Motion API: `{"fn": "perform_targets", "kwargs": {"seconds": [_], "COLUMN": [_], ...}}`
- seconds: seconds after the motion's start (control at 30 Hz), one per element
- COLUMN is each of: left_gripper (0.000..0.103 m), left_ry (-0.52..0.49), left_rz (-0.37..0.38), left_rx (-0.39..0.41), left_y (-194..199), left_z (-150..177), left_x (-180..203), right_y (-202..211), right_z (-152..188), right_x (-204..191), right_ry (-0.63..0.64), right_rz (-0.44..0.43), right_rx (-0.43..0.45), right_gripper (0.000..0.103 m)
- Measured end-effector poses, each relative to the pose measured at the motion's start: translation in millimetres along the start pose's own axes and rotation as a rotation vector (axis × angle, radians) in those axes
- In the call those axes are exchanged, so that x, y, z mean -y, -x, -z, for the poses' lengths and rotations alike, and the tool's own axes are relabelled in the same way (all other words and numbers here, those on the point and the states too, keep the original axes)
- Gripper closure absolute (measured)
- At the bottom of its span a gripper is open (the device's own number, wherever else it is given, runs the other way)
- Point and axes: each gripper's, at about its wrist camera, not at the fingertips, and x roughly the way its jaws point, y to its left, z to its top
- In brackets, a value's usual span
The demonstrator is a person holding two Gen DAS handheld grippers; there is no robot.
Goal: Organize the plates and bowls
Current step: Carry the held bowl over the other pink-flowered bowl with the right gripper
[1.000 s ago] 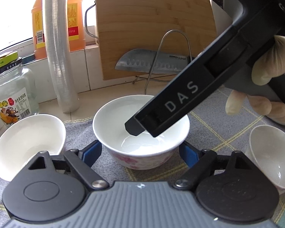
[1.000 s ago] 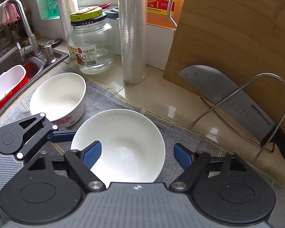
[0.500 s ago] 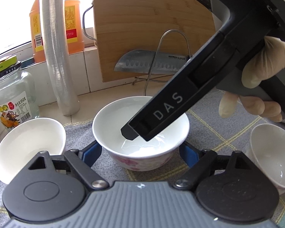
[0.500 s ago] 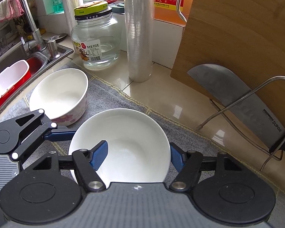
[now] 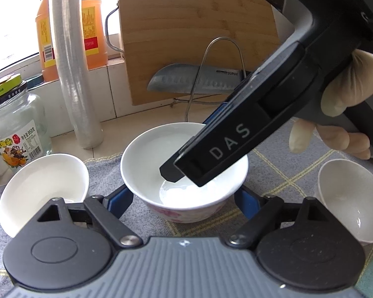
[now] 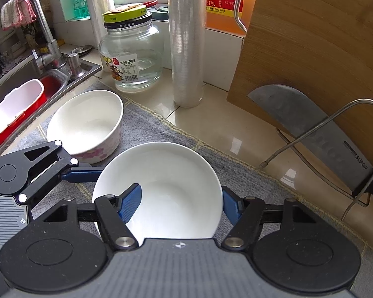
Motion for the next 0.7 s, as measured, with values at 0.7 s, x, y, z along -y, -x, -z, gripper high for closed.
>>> {"fn": "perform_targets", "kwargs": {"seconds": [0.7], "left_gripper": [0.015], "left_ry": [-0.045], "left_rz": [0.038], "left_rx": [-0.022], "left_y": [51], "left_z": [-5], "left_x": [27], "right_y": [63], "right_z": [24], "right_x": [-25], "right_ry": [0.000], "right_rz": [-0.001], "right_rx": [0.071], "right_gripper": [0.029]}}
